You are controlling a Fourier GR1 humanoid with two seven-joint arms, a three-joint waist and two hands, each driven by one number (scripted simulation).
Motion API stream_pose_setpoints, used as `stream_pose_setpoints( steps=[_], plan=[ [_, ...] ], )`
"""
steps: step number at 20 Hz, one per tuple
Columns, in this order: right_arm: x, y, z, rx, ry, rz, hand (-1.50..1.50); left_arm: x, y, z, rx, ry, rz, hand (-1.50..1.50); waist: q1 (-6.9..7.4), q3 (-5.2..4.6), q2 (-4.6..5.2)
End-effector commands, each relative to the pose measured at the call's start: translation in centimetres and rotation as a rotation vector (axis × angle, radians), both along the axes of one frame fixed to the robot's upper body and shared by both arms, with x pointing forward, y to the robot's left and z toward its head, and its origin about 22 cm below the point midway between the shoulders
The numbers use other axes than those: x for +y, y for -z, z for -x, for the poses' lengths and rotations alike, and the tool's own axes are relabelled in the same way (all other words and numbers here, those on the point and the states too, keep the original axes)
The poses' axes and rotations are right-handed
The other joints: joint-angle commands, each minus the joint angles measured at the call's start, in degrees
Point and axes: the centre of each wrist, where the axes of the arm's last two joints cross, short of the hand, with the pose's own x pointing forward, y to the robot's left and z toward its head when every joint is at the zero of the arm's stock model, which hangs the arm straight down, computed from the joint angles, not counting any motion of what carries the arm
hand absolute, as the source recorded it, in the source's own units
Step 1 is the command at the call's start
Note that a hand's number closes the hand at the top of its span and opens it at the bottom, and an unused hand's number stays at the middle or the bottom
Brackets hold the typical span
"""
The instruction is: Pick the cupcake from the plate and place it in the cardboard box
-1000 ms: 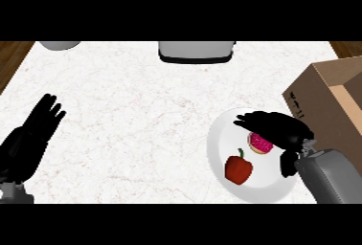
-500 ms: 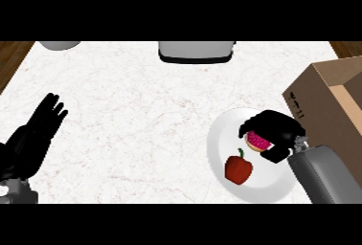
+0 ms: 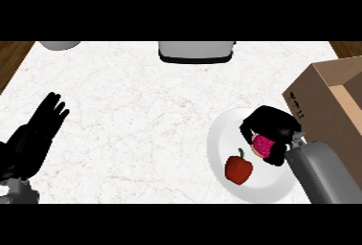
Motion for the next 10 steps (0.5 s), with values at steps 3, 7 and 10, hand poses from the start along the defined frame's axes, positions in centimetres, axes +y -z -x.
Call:
stream_pose_setpoints(
  steps=[3, 7, 10],
  plan=[
    [0.6, 1.2, -0.5, 0.015, 0.328, -0.019, 1.5, 0.3, -1.0, 0.9, 0.001, 0.006, -0.011, 0.0, 0.36, 0.01, -0.15],
    [-2.3, 2.7, -0.1, 0.033, 0.834, -0.025, 1.5, 1.0, -0.8, 0.4, -0.008, -0.043, -0.006, 0.0, -2.4, -0.05, -0.21],
    [1.2, 0.9, -1.0, -0.075, 1.011, 0.006, 1.5, 1.4, -0.8, 0.3, 0.001, -0.023, -0.012, 0.0, -0.87, -0.11, -0.22]
  ],
)
